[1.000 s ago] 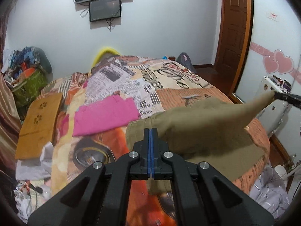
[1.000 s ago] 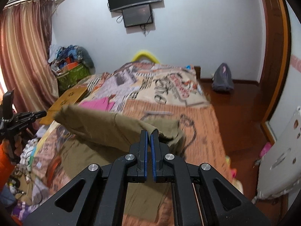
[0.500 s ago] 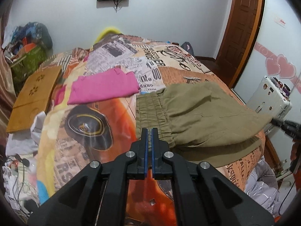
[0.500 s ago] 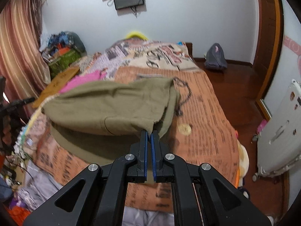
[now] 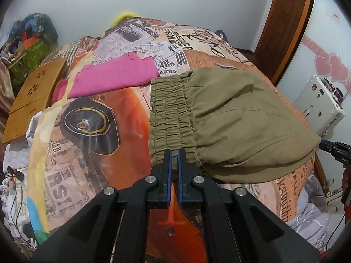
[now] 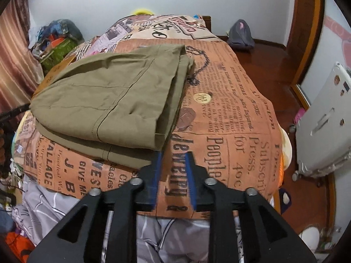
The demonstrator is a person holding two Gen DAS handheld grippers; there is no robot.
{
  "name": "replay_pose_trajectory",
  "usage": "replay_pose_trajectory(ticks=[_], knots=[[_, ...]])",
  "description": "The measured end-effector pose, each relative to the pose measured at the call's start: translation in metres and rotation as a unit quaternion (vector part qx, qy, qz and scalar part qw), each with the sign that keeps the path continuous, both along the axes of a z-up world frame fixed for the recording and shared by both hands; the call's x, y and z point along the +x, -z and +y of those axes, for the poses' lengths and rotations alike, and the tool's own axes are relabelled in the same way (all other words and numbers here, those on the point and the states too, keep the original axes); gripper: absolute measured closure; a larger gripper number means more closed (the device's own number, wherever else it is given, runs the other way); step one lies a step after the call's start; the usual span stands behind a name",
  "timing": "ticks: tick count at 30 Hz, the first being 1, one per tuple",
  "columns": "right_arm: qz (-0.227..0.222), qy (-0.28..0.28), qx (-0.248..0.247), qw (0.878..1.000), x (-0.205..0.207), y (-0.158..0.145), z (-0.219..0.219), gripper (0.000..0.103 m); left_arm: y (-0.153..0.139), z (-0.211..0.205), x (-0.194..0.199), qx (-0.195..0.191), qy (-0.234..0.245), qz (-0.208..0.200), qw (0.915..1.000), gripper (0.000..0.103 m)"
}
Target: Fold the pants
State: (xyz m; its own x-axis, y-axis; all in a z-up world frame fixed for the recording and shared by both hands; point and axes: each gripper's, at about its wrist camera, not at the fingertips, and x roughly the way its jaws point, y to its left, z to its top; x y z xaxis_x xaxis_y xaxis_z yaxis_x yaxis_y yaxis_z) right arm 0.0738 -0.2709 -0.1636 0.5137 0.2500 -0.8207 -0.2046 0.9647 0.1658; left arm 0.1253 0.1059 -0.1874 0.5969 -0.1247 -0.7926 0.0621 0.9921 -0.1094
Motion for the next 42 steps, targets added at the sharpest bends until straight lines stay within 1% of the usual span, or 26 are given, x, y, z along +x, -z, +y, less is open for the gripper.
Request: replay_pose_trajectory(ticks=[3,6,8,11,15,17,18,20,22,25,28,30,33,36,39,42], knots=[[-0.023,-0.001,0.019,1.0,0.002,-0.018,0.004,0.078,-0.014,0.001,-0.001,-0.007,-0.004,-0.016,0.9998,0.1],[-0.052,-0.016,0.027,0.998,0.008,-0.033,0.02,0.078,-0.027,-0.002,0.002,-0.006,-0.013,-0.036,0.9993,0.088],[-0.055,-0.029,0.034,0.997,0.016,-0.033,0.035,0.077,-0.028,-0.007,0.006,-0.005,-0.014,-0.041,0.999,0.073],[-0.038,-0.045,0.037,0.998,0.023,-0.018,0.052,0.077,-0.014,-0.019,0.012,0.004,-0.002,-0.024,0.9997,0.071],[0.007,-0.059,0.021,0.998,0.024,0.018,0.066,0.077,0.007,-0.032,0.013,0.022,0.013,-0.002,0.9997,0.07],[0.02,-0.061,0.018,0.998,0.023,0.027,0.065,0.076,0.015,-0.035,0.011,0.031,0.016,0.002,0.9994,0.064],[0.018,-0.057,0.021,0.998,0.019,0.031,0.061,0.074,0.018,-0.037,0.01,0.037,0.014,0.001,0.9992,0.062],[0.019,-0.052,0.02,0.998,0.015,0.03,0.053,0.065,0.021,-0.035,0.008,0.045,0.01,-0.003,0.999,0.052],[0.022,-0.046,0.011,0.999,0.015,0.028,0.047,0.065,0.02,-0.029,0.007,0.037,0.007,-0.001,0.9993,0.05],[0.024,-0.033,0.001,0.999,0.016,0.019,0.028,0.065,0.008,-0.016,0.006,0.021,-0.004,-0.001,0.9998,0.05],[0.014,-0.018,0.005,1.0,0.023,0.006,0.013,0.065,-0.011,-0.004,0.008,0.041,-0.023,-0.029,0.9984,0.05],[0.001,-0.009,0.006,1.0,0.032,-0.005,0.007,0.065,-0.02,0.005,0.018,0.048,-0.036,-0.037,0.9975,0.05],[-0.023,-0.002,0.003,1.0,0.05,-0.02,0.003,0.064,-0.03,0.02,0.041,0.046,-0.055,-0.038,0.9967,0.05],[-0.041,-0.005,-0.004,0.999,0.071,-0.03,0.008,0.062,-0.032,0.028,0.068,0.043,-0.066,-0.033,0.9963,0.05],[-0.061,-0.015,-0.017,0.998,0.097,-0.038,0.015,0.06,-0.025,0.033,0.104,0.027,-0.07,-0.013,0.9971,0.05],[-0.071,-0.021,-0.022,0.997,0.129,-0.039,0.021,0.057,-0.016,0.034,0.133,0.008,-0.068,0.009,0.9976,0.05]])
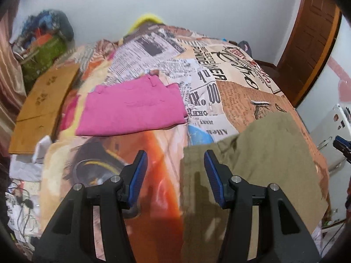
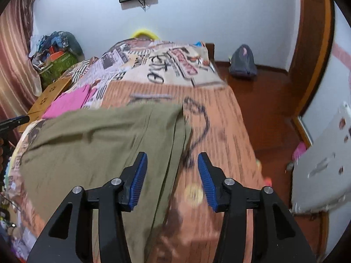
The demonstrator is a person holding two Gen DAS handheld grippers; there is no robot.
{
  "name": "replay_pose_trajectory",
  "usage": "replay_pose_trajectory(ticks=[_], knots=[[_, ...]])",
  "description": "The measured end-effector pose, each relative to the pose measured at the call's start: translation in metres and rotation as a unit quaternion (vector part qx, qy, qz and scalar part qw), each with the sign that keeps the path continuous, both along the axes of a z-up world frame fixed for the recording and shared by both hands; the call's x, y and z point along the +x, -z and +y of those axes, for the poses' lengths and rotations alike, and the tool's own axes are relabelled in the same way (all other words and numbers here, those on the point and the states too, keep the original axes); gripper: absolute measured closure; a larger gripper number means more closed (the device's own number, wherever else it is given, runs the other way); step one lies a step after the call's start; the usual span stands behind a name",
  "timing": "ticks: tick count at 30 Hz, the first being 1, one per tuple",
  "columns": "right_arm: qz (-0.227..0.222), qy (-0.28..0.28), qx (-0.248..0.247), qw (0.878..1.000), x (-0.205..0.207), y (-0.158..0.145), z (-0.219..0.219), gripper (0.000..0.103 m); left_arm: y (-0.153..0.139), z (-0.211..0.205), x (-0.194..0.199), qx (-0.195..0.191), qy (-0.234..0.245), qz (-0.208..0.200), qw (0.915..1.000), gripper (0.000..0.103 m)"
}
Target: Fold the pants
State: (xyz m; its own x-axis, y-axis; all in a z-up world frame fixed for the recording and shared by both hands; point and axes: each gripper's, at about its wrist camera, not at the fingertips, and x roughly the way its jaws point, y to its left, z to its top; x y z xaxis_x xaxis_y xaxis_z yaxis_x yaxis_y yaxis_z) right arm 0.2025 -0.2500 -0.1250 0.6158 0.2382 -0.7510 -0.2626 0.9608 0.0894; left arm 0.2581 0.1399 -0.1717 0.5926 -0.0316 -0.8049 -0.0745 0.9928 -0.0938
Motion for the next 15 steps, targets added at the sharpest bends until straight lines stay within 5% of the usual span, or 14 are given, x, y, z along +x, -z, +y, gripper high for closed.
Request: replay_pose_trajectory(ticks=[7,15], knots=[[0.012,-0.008,-0.008,1.0,0.065,0.021,0.011,0.056,0.03,-0.008,0.043,-0.019,0.015,0.041,0.9989,0.049],[0.077,-0.029,0.01,0.997,0.129,0.077,0.027,0.056,0.051,-0.013,0.055,-0.038,0.034,0.06,0.9969,0.049]])
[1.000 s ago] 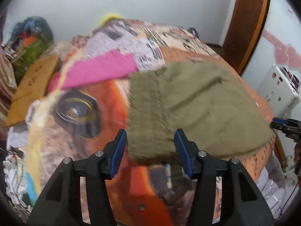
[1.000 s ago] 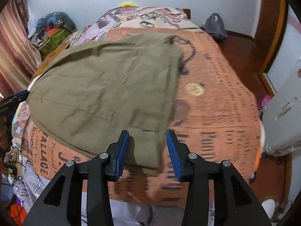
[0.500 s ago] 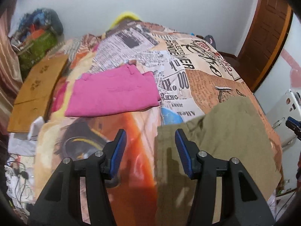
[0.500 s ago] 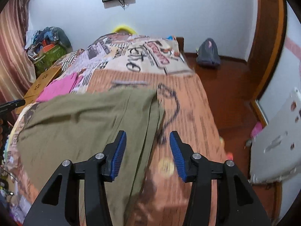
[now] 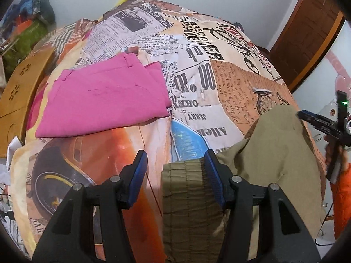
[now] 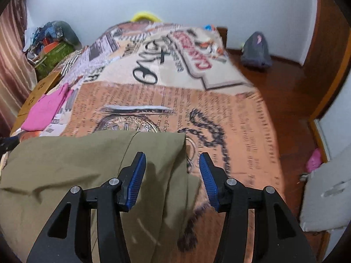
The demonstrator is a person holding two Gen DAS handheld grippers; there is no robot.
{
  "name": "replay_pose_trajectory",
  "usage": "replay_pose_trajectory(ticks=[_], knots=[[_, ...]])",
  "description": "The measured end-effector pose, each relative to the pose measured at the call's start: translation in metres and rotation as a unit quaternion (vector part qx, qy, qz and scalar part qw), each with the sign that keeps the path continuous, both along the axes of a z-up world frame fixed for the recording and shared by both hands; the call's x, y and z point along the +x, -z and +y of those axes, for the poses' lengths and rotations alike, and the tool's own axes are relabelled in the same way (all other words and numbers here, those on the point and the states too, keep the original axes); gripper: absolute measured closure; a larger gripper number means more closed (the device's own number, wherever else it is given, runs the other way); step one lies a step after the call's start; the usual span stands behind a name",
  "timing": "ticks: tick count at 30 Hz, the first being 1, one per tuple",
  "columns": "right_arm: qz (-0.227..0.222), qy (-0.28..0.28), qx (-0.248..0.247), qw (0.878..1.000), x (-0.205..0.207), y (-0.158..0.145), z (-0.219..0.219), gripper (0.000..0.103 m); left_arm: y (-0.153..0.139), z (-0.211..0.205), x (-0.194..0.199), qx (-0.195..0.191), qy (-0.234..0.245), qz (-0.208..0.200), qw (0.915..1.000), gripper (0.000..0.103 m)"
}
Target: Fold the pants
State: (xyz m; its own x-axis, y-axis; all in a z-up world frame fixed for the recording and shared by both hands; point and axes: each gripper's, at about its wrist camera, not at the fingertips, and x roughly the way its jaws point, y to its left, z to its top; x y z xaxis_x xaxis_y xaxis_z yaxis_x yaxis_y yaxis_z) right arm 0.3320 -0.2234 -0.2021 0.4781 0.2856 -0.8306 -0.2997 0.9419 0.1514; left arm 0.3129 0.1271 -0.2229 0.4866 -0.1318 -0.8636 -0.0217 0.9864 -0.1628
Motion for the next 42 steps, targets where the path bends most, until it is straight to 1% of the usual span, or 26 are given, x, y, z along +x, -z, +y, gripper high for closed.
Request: replay_pose_trajectory(ticks=[4,6,8,9,10,11,13,15,16,18,20,22,26,31,33,34,35,36,37,38,39,42], knots=[[0.015,-0.007,0.012,1.0,0.014,0.017,0.002,0.056,0.004,0.002,0.0,-0.011,0.0,0.004,0.9999,0.049],[0.016,-0.011,0.017,1.0,0.018,0.019,0.003,0.056,0.006,0.0,0.0,-0.015,0.006,0.005,0.9999,0.053],[0.023,-0.02,0.023,0.999,0.022,0.022,0.005,0.056,0.01,-0.001,0.001,-0.026,0.014,0.01,0.9995,0.064],[0.031,-0.024,0.027,0.999,0.023,0.024,0.006,0.057,0.011,-0.002,0.001,-0.029,0.016,0.011,0.9994,0.064],[0.035,-0.027,0.03,0.999,0.025,0.026,0.006,0.059,0.011,-0.004,0.001,-0.024,0.016,0.008,0.9996,0.064],[0.041,-0.031,0.033,0.998,0.025,0.028,0.007,0.065,0.011,-0.005,0.0,-0.021,0.016,0.006,0.9996,0.064],[0.045,-0.037,0.033,0.998,0.024,0.031,0.011,0.071,0.011,-0.007,-0.001,-0.012,0.017,0.001,0.9998,0.064],[0.037,-0.039,0.03,0.998,0.022,0.029,0.015,0.086,0.011,-0.01,-0.003,-0.005,0.015,-0.004,0.9999,0.065],[0.035,-0.04,0.034,0.998,0.022,0.028,0.015,0.091,0.011,-0.011,-0.003,-0.001,0.014,-0.005,0.9999,0.065],[0.02,-0.034,0.025,0.999,0.019,0.025,0.017,0.093,0.011,-0.012,-0.003,0.006,0.016,-0.007,0.9998,0.065],[-0.01,-0.038,-0.008,0.999,0.013,0.021,0.023,0.095,0.012,-0.012,-0.003,0.01,0.018,-0.008,0.9997,0.065],[-0.04,-0.042,-0.043,0.997,0.006,0.018,0.028,0.095,0.014,-0.013,-0.003,0.014,0.017,-0.01,0.9997,0.065],[-0.052,-0.032,-0.059,0.996,0.01,0.017,0.024,0.096,0.017,-0.015,-0.003,0.022,0.013,-0.015,0.9996,0.065],[-0.04,-0.028,-0.063,0.997,0.019,0.018,0.021,0.093,0.015,-0.018,-0.002,0.039,0.014,-0.016,0.999,0.065],[-0.032,-0.02,-0.067,0.997,0.018,0.013,0.018,0.091,0.006,-0.018,-0.003,0.061,0.009,-0.024,0.9978,0.067],[-0.035,-0.007,-0.06,0.998,0.015,0.006,0.013,0.084,0.0,-0.017,-0.005,0.067,0.006,-0.029,0.9973,0.068],[-0.033,-0.003,-0.05,0.998,0.012,0.002,0.011,0.081,-0.007,-0.015,-0.006,0.064,0.002,-0.034,0.9973,0.068],[-0.028,-0.007,-0.028,0.999,0.009,-0.005,0.008,0.08,-0.015,-0.013,-0.009,0.05,0.001,-0.04,0.998,0.068],[-0.025,-0.014,-0.002,1.0,0.005,-0.013,0.005,0.08,-0.02,-0.012,-0.01,0.037,0.001,-0.043,0.9984,0.068],[-0.024,-0.017,0.011,1.0,0.001,-0.018,0.005,0.08,-0.026,-0.012,-0.013,0.023,0.005,-0.045,0.9987,0.067],[-0.022,-0.023,0.023,0.999,-0.004,-0.024,0.008,0.08,-0.029,-0.015,-0.015,0.017,0.01,-0.047,0.9987,0.067],[-0.02,-0.051,0.037,0.998,-0.017,-0.029,0.026,0.08,-0.03,-0.032,-0.022,0.017,0.031,-0.046,0.9983,0.068]])
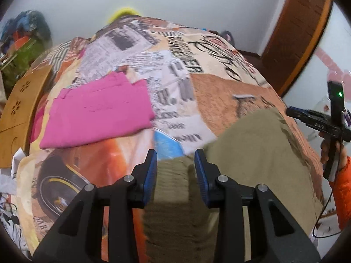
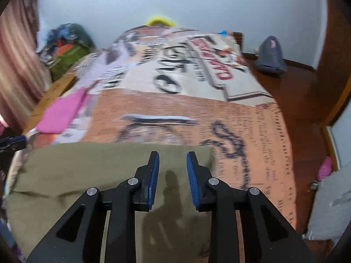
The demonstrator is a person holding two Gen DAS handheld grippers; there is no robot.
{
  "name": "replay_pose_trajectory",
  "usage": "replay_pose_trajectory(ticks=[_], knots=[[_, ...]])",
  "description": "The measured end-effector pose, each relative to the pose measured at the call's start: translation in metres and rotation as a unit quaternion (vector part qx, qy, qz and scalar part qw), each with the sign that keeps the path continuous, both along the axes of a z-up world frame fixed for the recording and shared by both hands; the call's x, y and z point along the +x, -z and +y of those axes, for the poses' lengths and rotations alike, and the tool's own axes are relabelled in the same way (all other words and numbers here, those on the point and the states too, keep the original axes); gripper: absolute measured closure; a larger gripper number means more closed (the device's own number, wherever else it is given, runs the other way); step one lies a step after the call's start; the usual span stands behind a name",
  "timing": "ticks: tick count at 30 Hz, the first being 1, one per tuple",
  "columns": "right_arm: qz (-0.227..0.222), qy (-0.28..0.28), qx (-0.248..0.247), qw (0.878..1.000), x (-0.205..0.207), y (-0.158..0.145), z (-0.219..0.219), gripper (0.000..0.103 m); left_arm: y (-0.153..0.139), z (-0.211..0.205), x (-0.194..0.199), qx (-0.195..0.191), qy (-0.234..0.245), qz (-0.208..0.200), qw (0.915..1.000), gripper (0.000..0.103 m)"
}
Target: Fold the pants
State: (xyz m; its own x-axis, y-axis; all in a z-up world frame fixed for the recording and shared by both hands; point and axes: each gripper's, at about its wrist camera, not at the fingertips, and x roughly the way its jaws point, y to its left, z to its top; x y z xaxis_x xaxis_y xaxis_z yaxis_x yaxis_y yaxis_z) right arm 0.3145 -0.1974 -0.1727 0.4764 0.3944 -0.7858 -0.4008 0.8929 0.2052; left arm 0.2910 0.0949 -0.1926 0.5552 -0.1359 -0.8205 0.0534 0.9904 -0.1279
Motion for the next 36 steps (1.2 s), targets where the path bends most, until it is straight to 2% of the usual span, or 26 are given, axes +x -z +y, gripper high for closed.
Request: replay_pose_trajectory(ticks=[3,7,8,12,14,16,22,28,32,36], knots=[[0.018,-0.033,-0.004,0.999,-0.009,0.013,0.024,0.076,0.012,-0.018,-0.004,0.014,0.014,0.013,0.9997,0.067],[0.063,-0.067,-0.049,0.995,-0.014,0.05,0.045,0.075,0.033,-0.025,-0.001,0.048,0.004,0.025,0.9985,0.067],[0.058,-0.07,-0.051,0.995,-0.017,0.052,0.044,0.075,0.035,-0.026,0.0,0.054,0.004,0.023,0.9983,0.066],[0.053,-0.061,-0.061,0.995,-0.02,0.05,0.029,0.075,0.038,-0.027,0.003,0.069,0.009,0.019,0.9974,0.064],[0.056,-0.049,-0.064,0.995,-0.021,0.05,0.019,0.07,0.037,-0.027,0.003,0.071,0.009,0.02,0.9973,0.064],[0.058,-0.031,-0.075,0.995,-0.026,0.049,0.008,0.069,0.031,-0.023,0.001,0.067,0.005,0.018,0.9976,0.064],[0.037,0.027,-0.076,0.996,-0.051,0.018,-0.029,0.069,-0.005,-0.007,-0.024,0.067,-0.02,-0.012,0.9974,0.064],[-0.021,0.046,-0.062,0.997,-0.088,-0.036,-0.041,0.069,-0.042,0.008,-0.06,0.033,-0.045,-0.034,0.9979,0.063],[-0.068,0.046,-0.034,0.996,-0.12,-0.073,-0.035,0.067,-0.058,0.007,-0.093,0.02,-0.052,-0.054,0.997,0.047],[-0.101,0.036,-0.017,0.994,-0.147,-0.094,-0.021,0.064,-0.062,0.003,-0.122,-0.002,-0.054,-0.061,0.9967,0.036]])
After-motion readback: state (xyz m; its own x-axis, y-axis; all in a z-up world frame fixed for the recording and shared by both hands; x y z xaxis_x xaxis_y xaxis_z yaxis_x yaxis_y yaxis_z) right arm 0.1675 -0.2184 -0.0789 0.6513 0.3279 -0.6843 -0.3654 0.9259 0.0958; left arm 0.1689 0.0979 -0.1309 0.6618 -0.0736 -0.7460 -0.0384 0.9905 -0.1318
